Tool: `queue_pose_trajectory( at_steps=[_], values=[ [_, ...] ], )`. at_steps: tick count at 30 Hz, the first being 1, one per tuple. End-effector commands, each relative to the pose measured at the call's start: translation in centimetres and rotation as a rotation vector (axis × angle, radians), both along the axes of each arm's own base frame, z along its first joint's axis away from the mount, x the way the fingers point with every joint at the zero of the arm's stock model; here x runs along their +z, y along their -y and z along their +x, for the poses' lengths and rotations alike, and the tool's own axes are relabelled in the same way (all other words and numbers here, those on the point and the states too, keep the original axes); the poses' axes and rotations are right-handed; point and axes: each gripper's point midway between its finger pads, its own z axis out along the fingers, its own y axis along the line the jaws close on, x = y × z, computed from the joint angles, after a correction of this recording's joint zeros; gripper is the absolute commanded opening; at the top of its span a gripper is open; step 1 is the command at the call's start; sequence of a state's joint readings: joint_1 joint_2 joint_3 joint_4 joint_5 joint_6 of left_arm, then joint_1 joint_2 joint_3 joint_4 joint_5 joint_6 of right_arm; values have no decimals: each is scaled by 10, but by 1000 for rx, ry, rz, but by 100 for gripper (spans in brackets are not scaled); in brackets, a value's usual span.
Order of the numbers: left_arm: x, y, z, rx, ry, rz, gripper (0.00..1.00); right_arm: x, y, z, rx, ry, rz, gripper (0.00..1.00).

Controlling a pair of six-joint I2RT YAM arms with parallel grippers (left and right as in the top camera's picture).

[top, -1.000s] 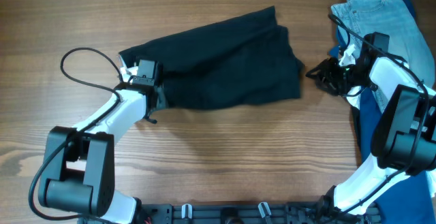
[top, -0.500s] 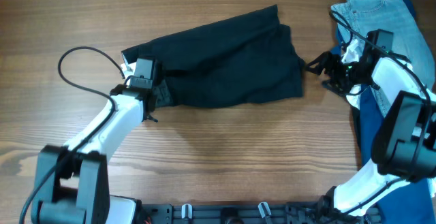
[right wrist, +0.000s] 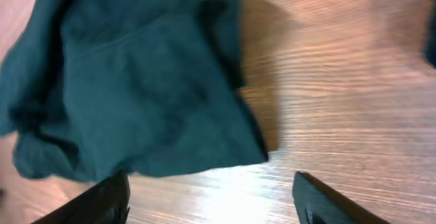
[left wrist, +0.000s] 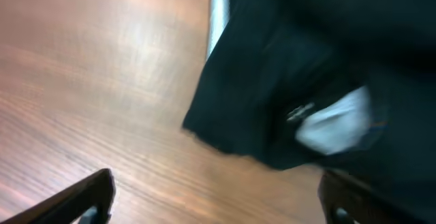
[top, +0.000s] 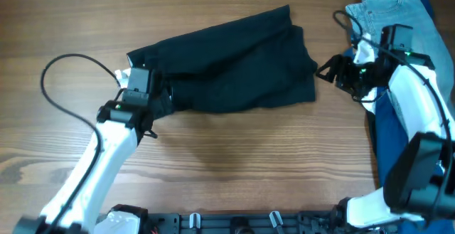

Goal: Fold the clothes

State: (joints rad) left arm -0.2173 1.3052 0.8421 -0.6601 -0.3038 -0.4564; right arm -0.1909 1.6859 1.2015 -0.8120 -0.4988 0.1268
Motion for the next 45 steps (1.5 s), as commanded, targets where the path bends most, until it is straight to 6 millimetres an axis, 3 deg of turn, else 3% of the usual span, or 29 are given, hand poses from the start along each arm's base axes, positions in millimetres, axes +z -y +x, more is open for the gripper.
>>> queue_pose_trajectory(
  at_steps=[1, 3, 7, 8, 9, 10, 11, 12, 13, 16, 17, 18, 20, 27, 31, 33, 34, 36, 45],
  values=[
    [40, 10, 18, -22, 188, -45, 98, 21, -23, -2, 141, 95, -126, 96],
    [49, 12, 27, -22, 242, -57, 95, 20, -41, -6, 199, 96, -147, 96],
    [44, 16, 43, -23, 267, -64, 81, 17, -78, -13, 320, 101, -148, 91],
    [41, 18, 49, -23, 274, -65, 66, 16, -86, -15, 342, 101, -165, 84],
    [38, 20, 53, -27, 275, -72, 42, 15, -92, -17, 362, 103, -166, 76],
    [35, 22, 56, -32, 272, -79, 27, 15, -97, -19, 376, 103, -164, 73],
    [28, 24, 59, -37, 263, -85, 25, 15, -102, -21, 389, 102, -163, 79],
    [21, 25, 63, -37, 253, -83, 55, 15, -106, -23, 401, 103, -162, 88],
    [14, 27, 66, -41, 239, -86, 60, 15, -109, -24, 409, 102, -162, 89],
    [-10, 35, 70, -60, 189, -107, 57, 14, -111, -27, 411, 89, -159, 88],
    [-18, 36, 72, -62, 176, -108, 63, 14, -111, -29, 412, 81, -158, 88],
    [-25, 37, 74, -63, 166, -109, 75, 13, -111, -31, 414, 74, -155, 88],
    [-35, 42, 81, -74, 163, -126, 84, 12, -111, -35, 416, 57, -154, 88],
    [-37, 51, 115, -86, 281, -155, 85, 9, -110, -48, 406, -9, -143, 85],
    [-23, 46, 129, -63, 363, -142, 84, 9, -111, -54, 411, -34, -129, 83],
    [-21, 42, 131, -53, 377, -142, 76, 8, -110, -57, 412, -44, -129, 82],
    [-21, 39, 132, -47, 377, -141, 64, 8, -110, -58, 413, -51, -129, 82],
    [-22, 30, 131, -26, 371, -136, 4, 7, -109, -61, 414, -66, -129, 79],
    [-24, 10, 132, 19, 367, -124, 4, 7, -110, -63, 415, -71, -121, 77]
  ],
)
